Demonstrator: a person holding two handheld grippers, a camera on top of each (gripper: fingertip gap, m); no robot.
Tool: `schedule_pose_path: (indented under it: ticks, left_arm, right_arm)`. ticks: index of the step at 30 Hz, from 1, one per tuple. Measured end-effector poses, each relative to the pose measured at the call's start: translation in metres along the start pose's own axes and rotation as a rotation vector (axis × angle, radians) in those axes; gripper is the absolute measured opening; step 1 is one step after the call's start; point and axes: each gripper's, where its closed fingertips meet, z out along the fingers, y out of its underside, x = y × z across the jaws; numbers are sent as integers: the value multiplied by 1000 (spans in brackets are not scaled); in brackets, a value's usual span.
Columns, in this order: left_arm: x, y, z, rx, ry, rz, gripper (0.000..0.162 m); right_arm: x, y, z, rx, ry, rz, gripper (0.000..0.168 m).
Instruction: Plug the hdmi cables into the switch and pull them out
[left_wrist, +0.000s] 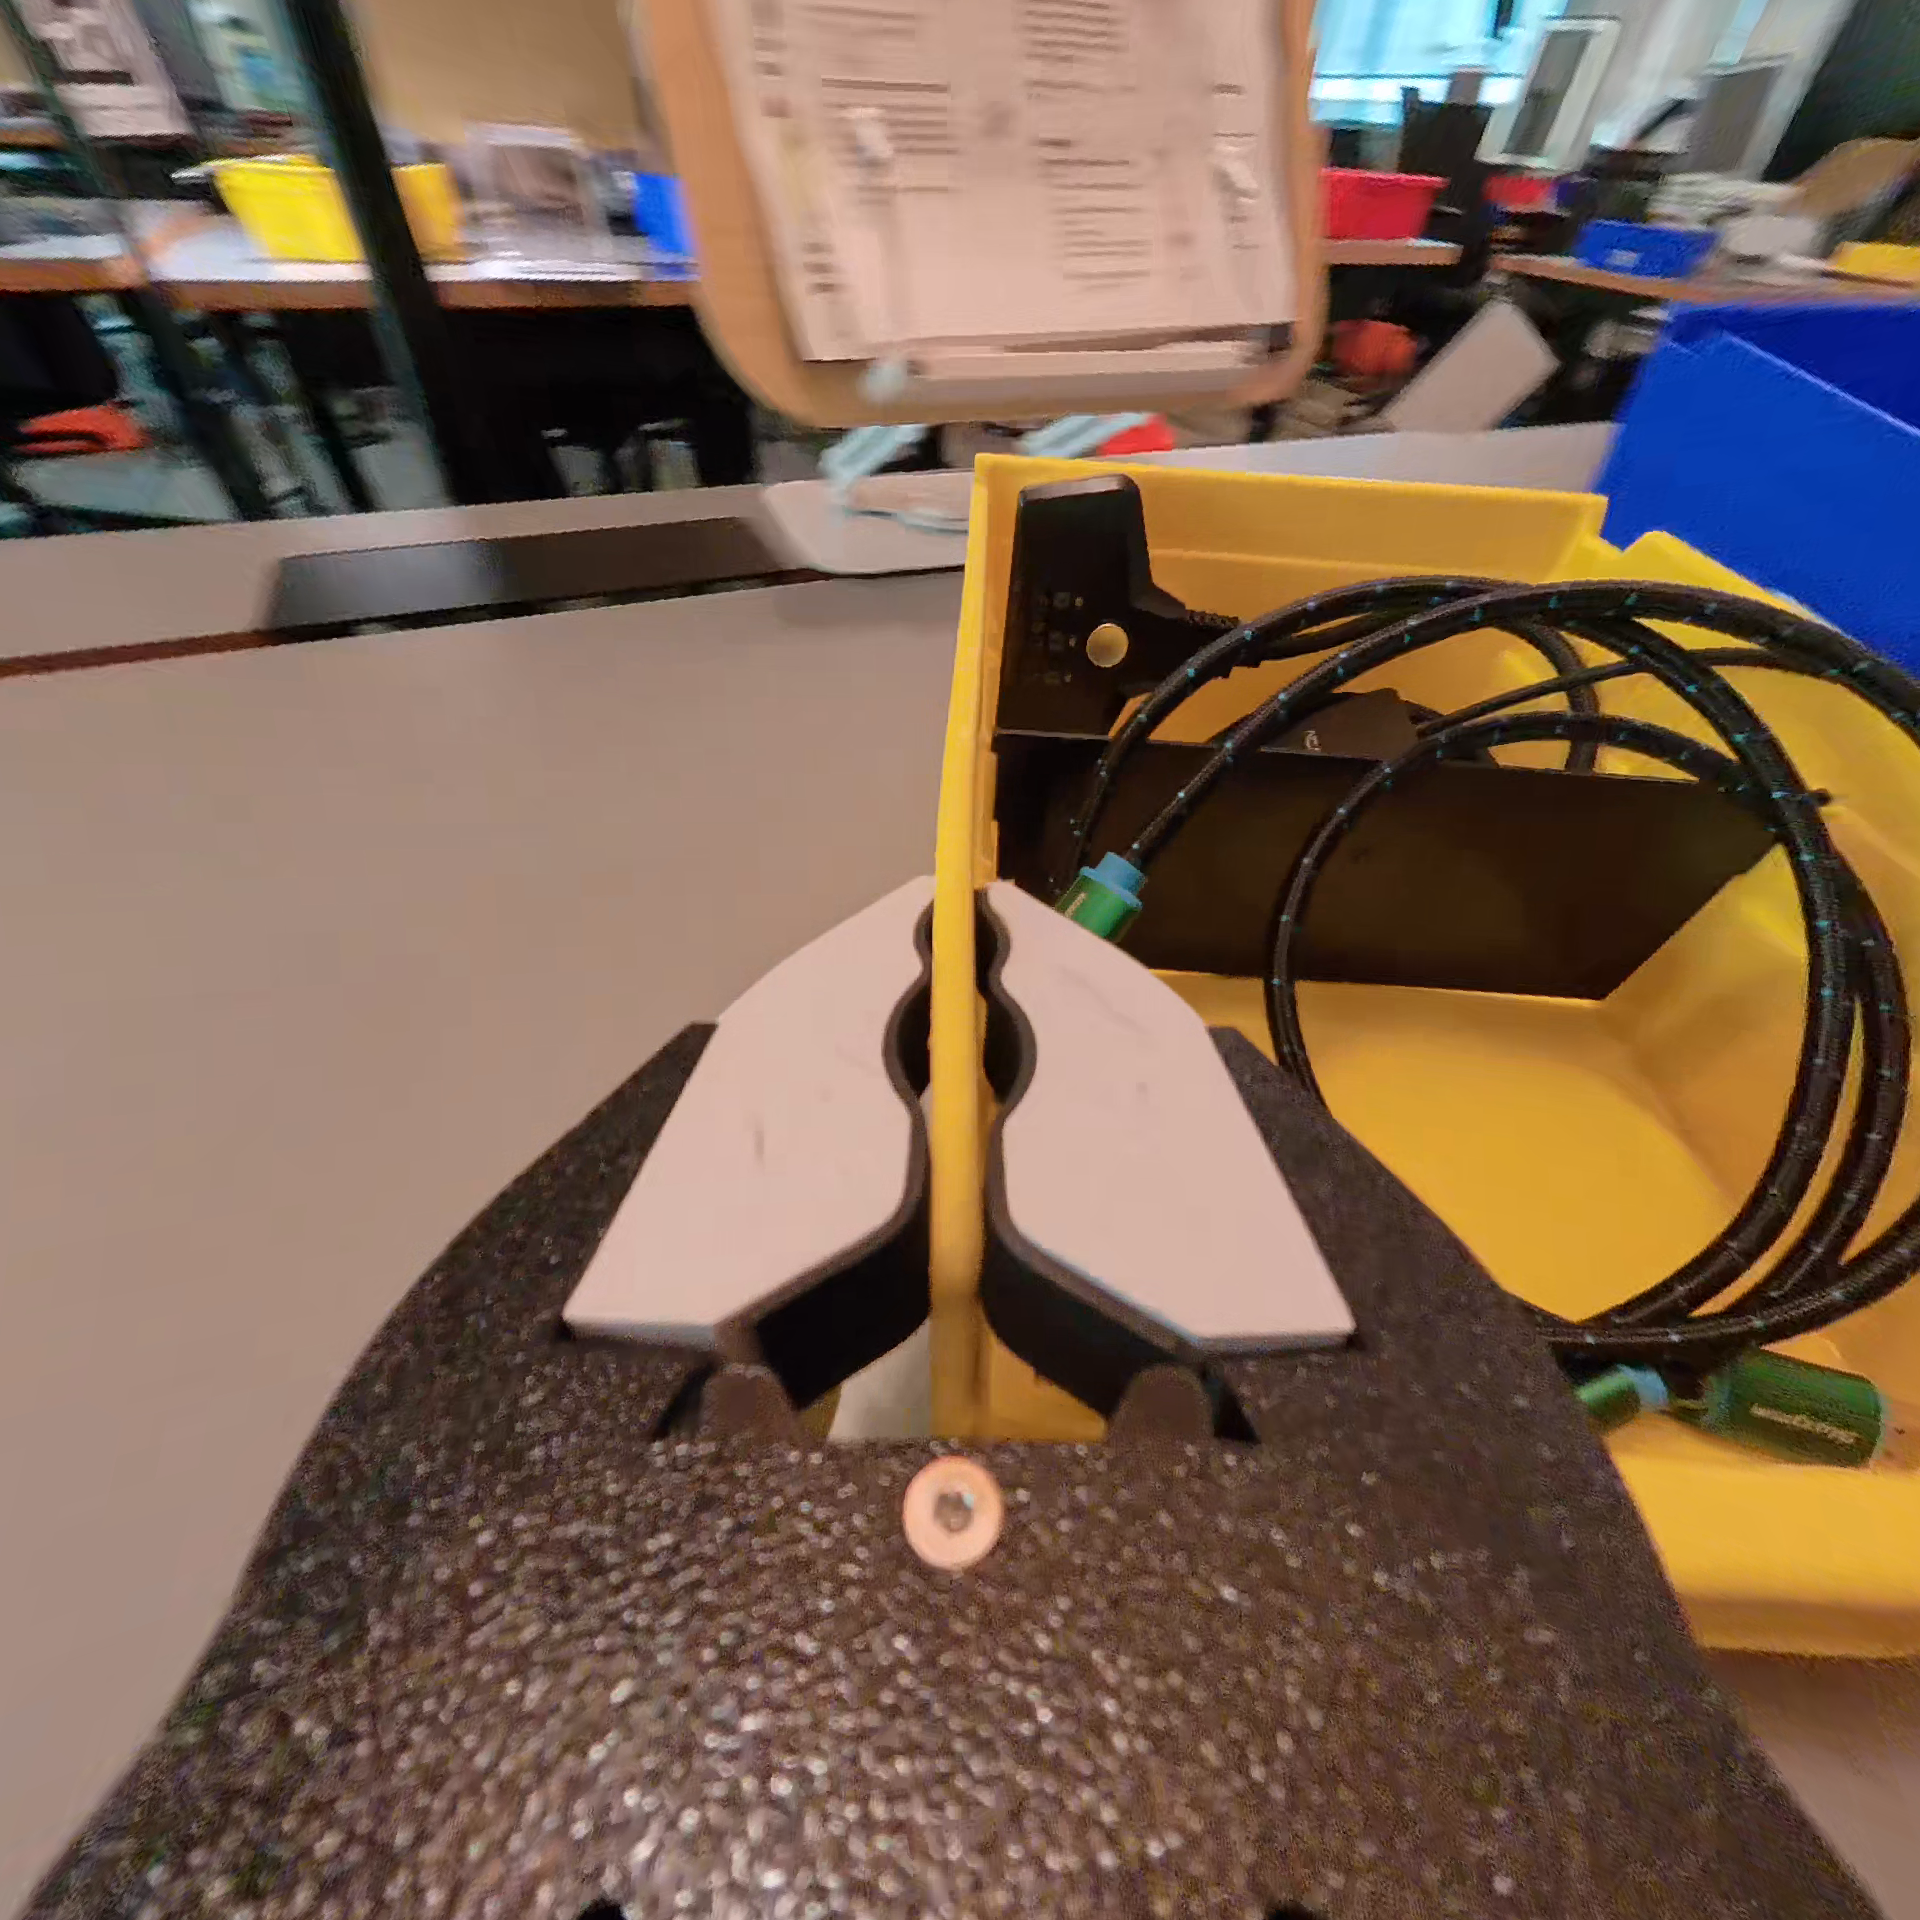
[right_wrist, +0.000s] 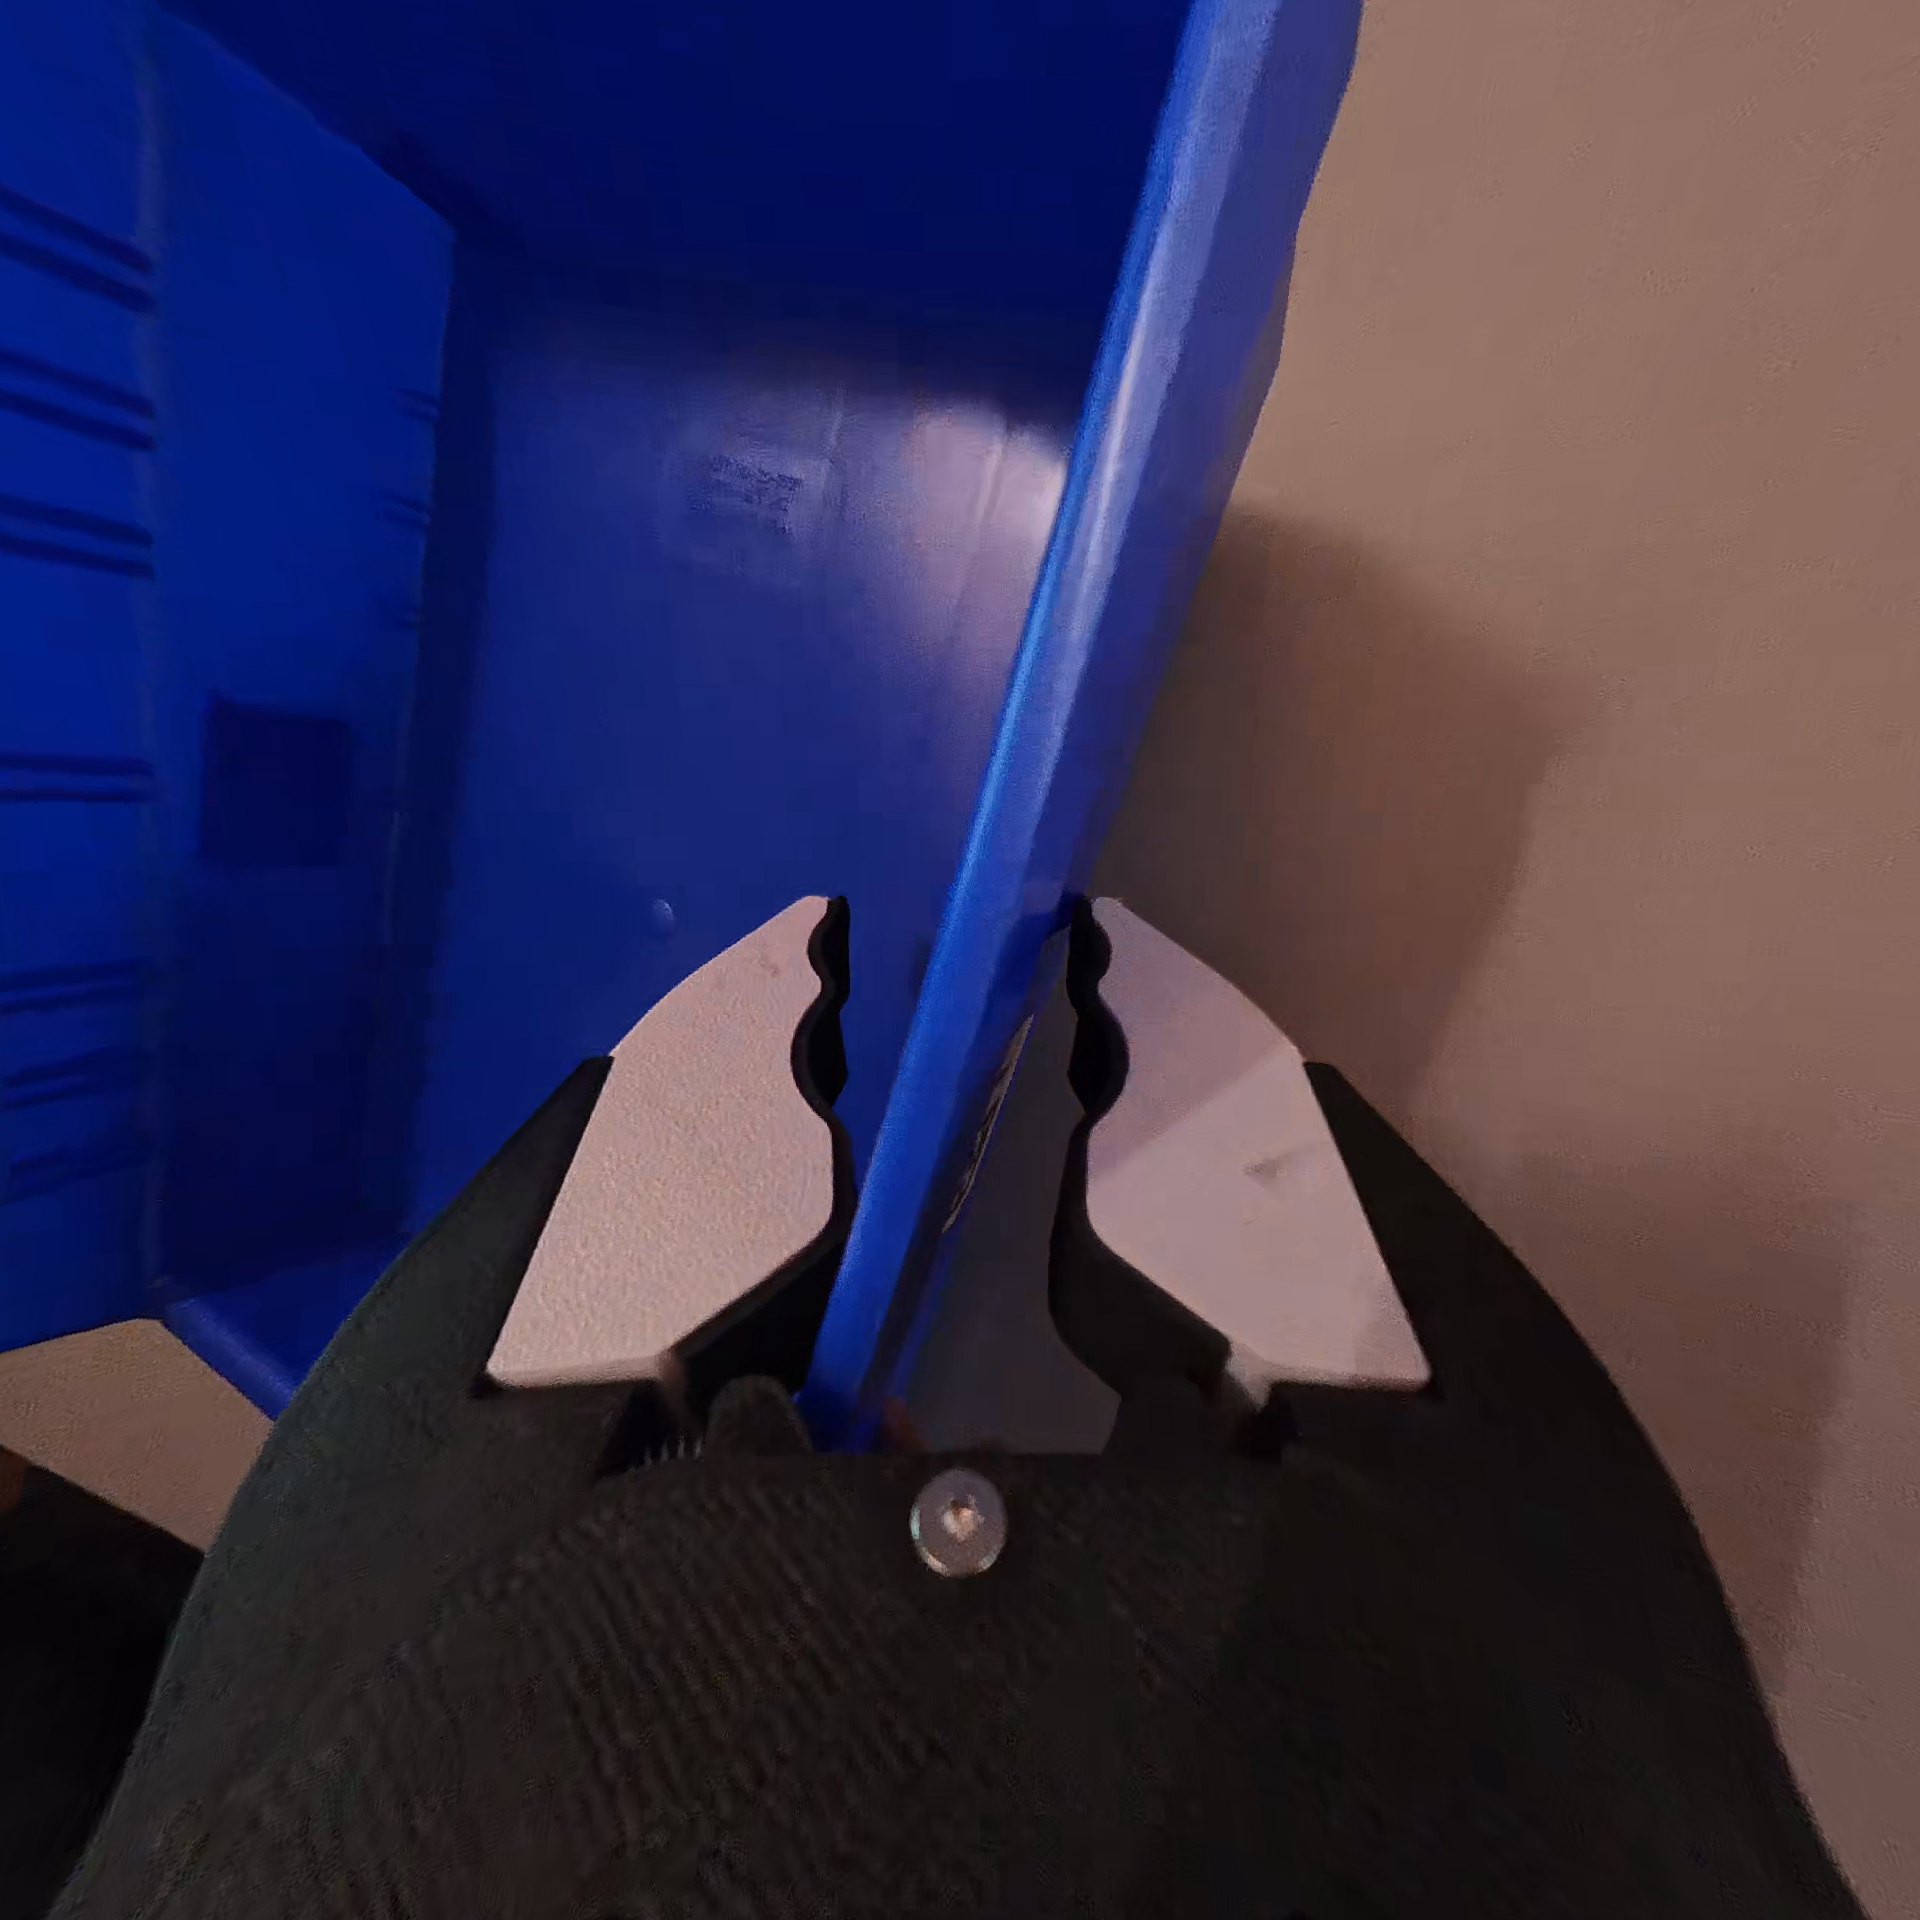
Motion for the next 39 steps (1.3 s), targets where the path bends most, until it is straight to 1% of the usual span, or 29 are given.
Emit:
schedule_pose_path:
  ticks: [2, 4, 6, 8, 12, 14, 16, 19, 22, 23, 24, 25, 26, 27, 29, 31, 33, 34, 35, 36, 39]
  left_arm:
    - [-35, 0, -9, 6, -110, -21, 3]
    - [-66, 0, -16, 15, -199, -81, 3]
    - [-86, 0, -17, 18, -256, -106, 3]
    - [-95, -1, -13, 12, -290, -66, 3]
    - [-100, -5, 8, -2, -317, -7, 3]
    - [-100, -8, 20, -6, -328, 17, 4]
    - [-100, -10, 29, -8, -340, 22, 4]
    - [-98, -11, 35, -8, -358, 19, 4]
    - [-96, -10, 34, -11, -386, 29, 5]
    - [-96, -10, 34, -12, -393, 34, 5]
    - [-97, -10, 34, -13, -399, 38, 5]
    - [-97, -11, 34, -14, -404, 40, 5]
    - [-98, -11, 35, -13, -408, 39, 5]
    - [-100, -12, 37, -13, -409, 38, 5]
    - [-105, -13, 42, -10, -403, 26, 5]
    - [-105, -12, 45, -21, -355, 11, 5]
    - [-100, -10, 45, -74, -285, 9, 12]
    - [-98, -13, 42, -91, -259, 11, 23]
    - [-97, -21, 38, -97, -248, 18, 35]
    - [-97, -33, 34, -97, -239, 31, 41]
    - [-81, -81, 35, -107, -120, 109, 46]
  right_arm:
    - [1, -9, 12, -40, -20, -29, 42]
    - [-1, -24, 26, -62, -61, -40, 41]
    - [1, -37, 43, -100, -63, -55, 41]
    - [3, -51, 59, -130, -59, -76, 40]
    - [3, -89, 79, -124, -65, -158, 41]
    - [6, -101, 88, -133, -54, -217, 45]
    - [6, -111, 92, -104, -38, -253, 48]
    - [18, -114, 87, -101, 90, -329, 62]
    - [32, -129, 65, -21, 302, -437, 91]
    - [32, -135, 53, 24, 360, -445, 94]
    - [29, -140, 40, 79, 398, -451, 91]
    - [25, -142, 27, 123, 427, -452, 84]
    - [18, -141, 14, 151, 445, -448, 81]
    - [6, -137, 3, 174, 444, -438, 83]
    - [-32, -124, -11, 226, 371, -456, 90]
    - [-95, -107, -15, 320, 164, -521, 92]
    - [-157, -89, -20, 446, -43, -585, 77]
    - [-179, -82, -22, 510, -100, -608, 74]
    - [-194, -76, -23, 564, -125, -623, 75]
    - [-206, -68, -23, 598, -138, -640, 78]
    - [-226, -41, -21, 640, -181, -708, 79]
